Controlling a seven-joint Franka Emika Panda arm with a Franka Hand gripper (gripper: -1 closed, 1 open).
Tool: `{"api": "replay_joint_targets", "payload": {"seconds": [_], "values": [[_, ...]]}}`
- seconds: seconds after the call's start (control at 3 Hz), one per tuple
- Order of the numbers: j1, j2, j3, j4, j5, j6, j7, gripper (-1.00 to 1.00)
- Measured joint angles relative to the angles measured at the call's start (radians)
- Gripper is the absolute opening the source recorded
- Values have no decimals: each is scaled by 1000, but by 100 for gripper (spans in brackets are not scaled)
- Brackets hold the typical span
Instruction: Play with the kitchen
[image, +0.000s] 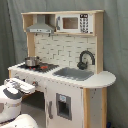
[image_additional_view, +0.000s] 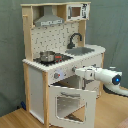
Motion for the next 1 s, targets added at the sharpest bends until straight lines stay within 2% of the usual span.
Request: {"api": "replay_joint_targets", "payload": {"seconds": [0.67, 1.0], "values": [[141, -1, -96, 25, 0, -81, 65, 100], [181, -3, -106, 92, 0, -134, 113, 100]]}}
